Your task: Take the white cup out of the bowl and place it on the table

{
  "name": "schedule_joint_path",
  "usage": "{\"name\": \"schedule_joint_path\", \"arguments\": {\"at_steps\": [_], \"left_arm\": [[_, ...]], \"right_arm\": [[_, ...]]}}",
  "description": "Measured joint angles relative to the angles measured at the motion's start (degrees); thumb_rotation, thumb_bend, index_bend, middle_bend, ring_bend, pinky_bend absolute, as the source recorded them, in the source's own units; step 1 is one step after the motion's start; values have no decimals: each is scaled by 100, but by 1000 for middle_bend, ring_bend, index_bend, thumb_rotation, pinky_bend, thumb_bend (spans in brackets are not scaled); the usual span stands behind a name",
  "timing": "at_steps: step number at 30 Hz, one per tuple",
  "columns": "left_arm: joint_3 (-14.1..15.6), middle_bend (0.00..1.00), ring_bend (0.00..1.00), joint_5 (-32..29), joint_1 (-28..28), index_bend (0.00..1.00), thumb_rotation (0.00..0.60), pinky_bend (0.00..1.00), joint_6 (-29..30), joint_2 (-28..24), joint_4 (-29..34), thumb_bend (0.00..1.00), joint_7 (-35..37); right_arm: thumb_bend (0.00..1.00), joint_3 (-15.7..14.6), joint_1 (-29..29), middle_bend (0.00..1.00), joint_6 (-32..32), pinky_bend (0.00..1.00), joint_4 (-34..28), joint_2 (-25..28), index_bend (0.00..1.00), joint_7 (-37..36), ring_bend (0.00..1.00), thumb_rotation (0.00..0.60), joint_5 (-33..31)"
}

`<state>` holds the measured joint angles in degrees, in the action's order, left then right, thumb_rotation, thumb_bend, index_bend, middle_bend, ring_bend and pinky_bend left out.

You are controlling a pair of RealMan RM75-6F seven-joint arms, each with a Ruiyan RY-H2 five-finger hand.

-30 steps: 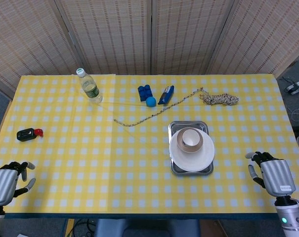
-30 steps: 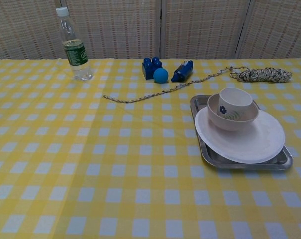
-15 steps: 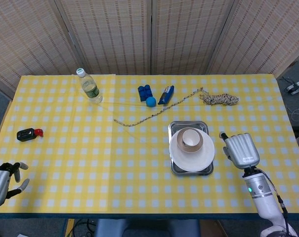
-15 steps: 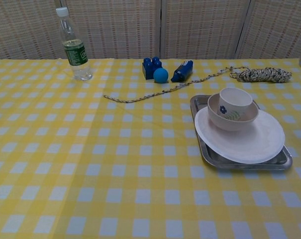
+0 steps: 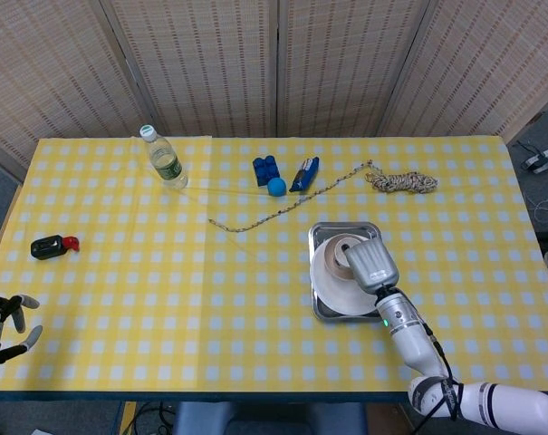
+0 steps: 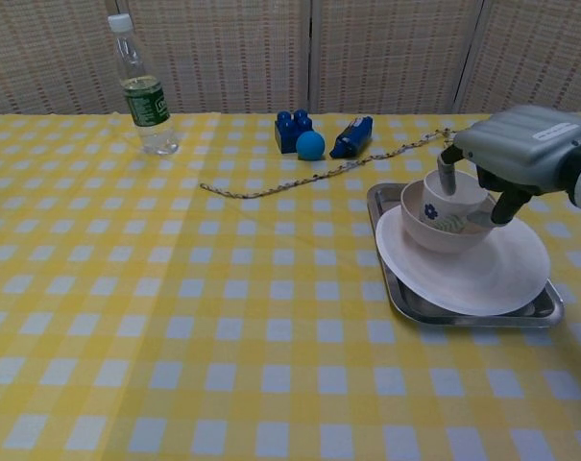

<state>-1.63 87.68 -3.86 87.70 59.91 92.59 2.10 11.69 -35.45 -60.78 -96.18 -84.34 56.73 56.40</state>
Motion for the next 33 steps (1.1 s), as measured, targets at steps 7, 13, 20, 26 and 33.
{"name": "schedule_joint_path", "arguments": {"at_steps": [7,13,20,26,33], "left_arm": [[11,667,436,29,-8,529,600,540,-28,7,-8,268,39],[26,667,436,46,-21,529,600,540,-67,23,-2,269,6],[35,667,436,44,-37,528,600,540,-113,51,-3,269,-48],[22,667,436,0,-40,528,600,540,-133,69,10,268,-125],[16,666,436,-2,-35,528,600,540,-122,79,-6,269,-112]], "right_arm": [[416,-178,-95,1000,-87,1000,251,-130,649,-168,1000,600,48],[508,-271,-130,1000,-254,1000,242,-136,818,-309,1000,600,242],[508,-357,-82,1000,-556,1000,-443,165,829,-347,1000,600,593],[507,-536,-67,1000,-713,1000,-1281,422,829,-220,1000,600,1005],[502,-797,-205,1000,-589,1000,-1818,300,829,132,1000,600,1273]]}}
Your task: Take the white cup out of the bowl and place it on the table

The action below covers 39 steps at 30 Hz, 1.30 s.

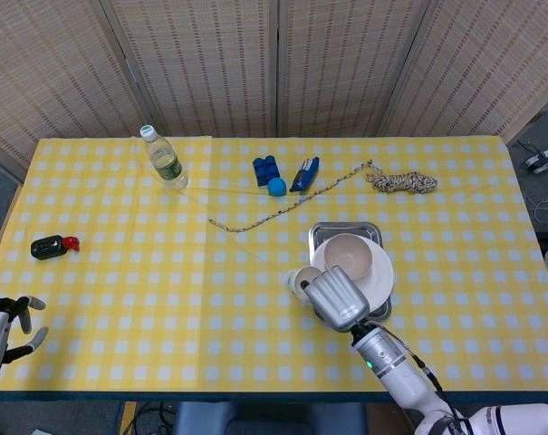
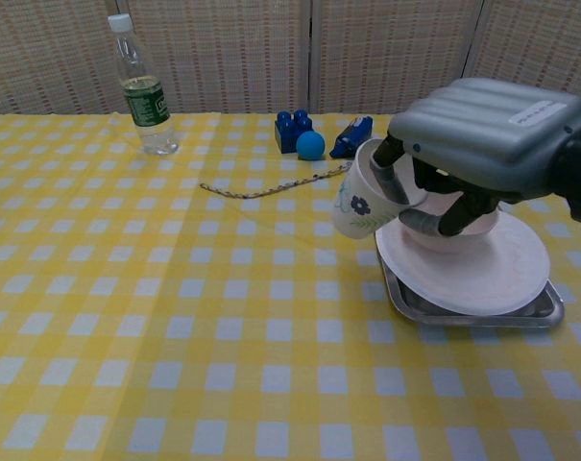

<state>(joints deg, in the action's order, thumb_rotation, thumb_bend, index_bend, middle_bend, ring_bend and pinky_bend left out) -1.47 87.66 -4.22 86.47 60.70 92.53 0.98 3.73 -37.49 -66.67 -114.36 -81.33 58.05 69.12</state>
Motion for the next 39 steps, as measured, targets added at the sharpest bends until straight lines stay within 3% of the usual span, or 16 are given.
{"name": "schedule_joint_path", "arguments": {"at_steps": [9,12,17,20,25,26,29,30,35,39], "left_arm": [[-3,666,436,-38,-17,528,600,540,-61,-7,-18,269,49],[-13,666,436,-62,-19,528,600,540,-70,-17,-25,269,85],[-23,666,436,-46,-6,528,600,540,-21,-20,-33,269,104],[-12,666,436,-34,-4,528,600,540,-28,-12,-41,269,91],[-9,666,436,-27,1,529,600,540,-15,18,-51,269,37],[-7,666,436,-21,8,530,600,540,0,25,-52,269,25],[0,666,436,-13,19,530,600,540,16,38,-60,269,-14],[1,666,436,-10,21,530,600,540,21,43,-62,269,-35],[16,666,436,25,46,530,600,540,74,95,-66,268,-146],[15,666,436,56,72,530,600,540,155,133,-67,269,-236]], "right_arm": [[467,-25,-376,1000,416,1000,430,-694,788,361,1000,600,-661],[377,-17,-493,1000,521,1000,653,-898,613,372,1000,600,-854],[57,-47,-566,1000,591,1000,764,-946,166,194,1000,600,-878],[0,-70,-562,935,565,1000,662,-846,8,37,997,600,-773],[0,-147,-500,749,297,998,173,-489,16,141,867,600,-634],[0,-170,-468,721,191,990,83,-413,51,191,837,600,-586],[0,-287,-291,603,-291,891,-187,-121,311,369,700,600,-334],[0,-337,-211,588,-467,866,-251,-21,335,412,678,600,-229],[1,-726,503,522,-1530,680,-372,715,375,302,566,600,551],[6,-964,1006,493,-2053,625,-177,1151,377,-325,530,600,941]]}}
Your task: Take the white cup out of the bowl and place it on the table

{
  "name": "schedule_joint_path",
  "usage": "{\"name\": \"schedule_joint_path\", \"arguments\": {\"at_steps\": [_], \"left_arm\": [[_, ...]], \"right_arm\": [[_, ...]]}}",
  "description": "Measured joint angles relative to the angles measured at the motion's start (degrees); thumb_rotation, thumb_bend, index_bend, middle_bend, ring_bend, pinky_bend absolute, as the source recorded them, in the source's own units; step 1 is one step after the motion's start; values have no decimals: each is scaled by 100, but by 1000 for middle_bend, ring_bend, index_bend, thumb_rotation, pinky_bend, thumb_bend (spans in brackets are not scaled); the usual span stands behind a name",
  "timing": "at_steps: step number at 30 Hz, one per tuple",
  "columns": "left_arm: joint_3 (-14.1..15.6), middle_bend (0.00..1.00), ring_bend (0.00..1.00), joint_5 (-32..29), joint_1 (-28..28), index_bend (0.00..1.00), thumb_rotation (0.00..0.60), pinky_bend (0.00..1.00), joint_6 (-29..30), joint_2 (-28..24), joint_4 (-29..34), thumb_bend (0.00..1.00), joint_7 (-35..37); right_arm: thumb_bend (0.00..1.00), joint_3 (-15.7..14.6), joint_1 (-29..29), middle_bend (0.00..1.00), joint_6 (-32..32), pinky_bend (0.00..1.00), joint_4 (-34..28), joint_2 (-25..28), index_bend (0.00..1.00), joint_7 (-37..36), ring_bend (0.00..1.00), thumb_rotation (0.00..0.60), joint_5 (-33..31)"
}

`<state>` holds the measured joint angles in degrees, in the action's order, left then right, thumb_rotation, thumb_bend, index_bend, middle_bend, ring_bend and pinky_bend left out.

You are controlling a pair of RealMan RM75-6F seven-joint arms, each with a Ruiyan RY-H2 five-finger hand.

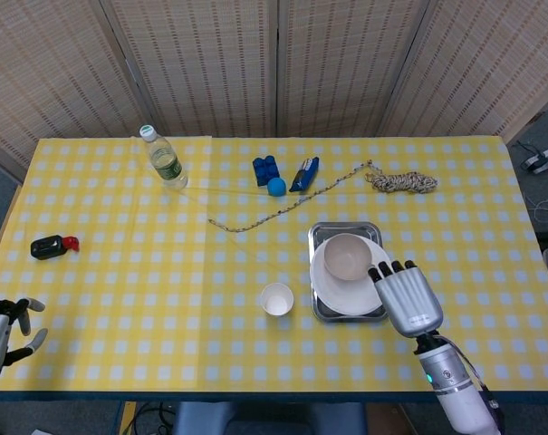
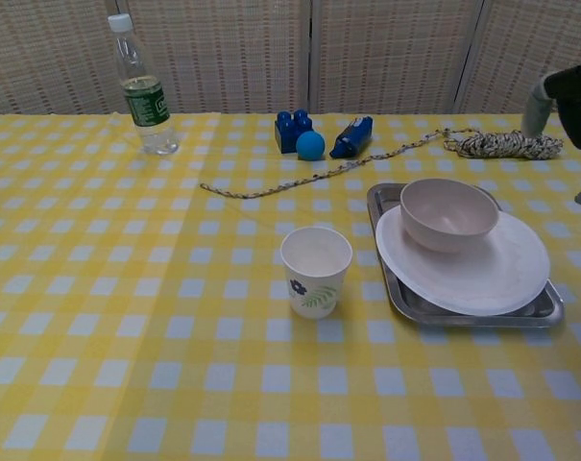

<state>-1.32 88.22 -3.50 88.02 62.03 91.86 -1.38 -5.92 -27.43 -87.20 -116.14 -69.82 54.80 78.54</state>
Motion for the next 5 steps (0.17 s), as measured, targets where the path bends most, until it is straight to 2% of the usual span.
{"name": "schedule_joint_path", "arguments": {"at_steps": [5], "left_arm": [[11,666,436,18,26,531,600,540,34,43,25,269,-138]], "right_arm": [[8,-189,610,491,-422,611,486,286,377,-1217,528,600,230]]}}
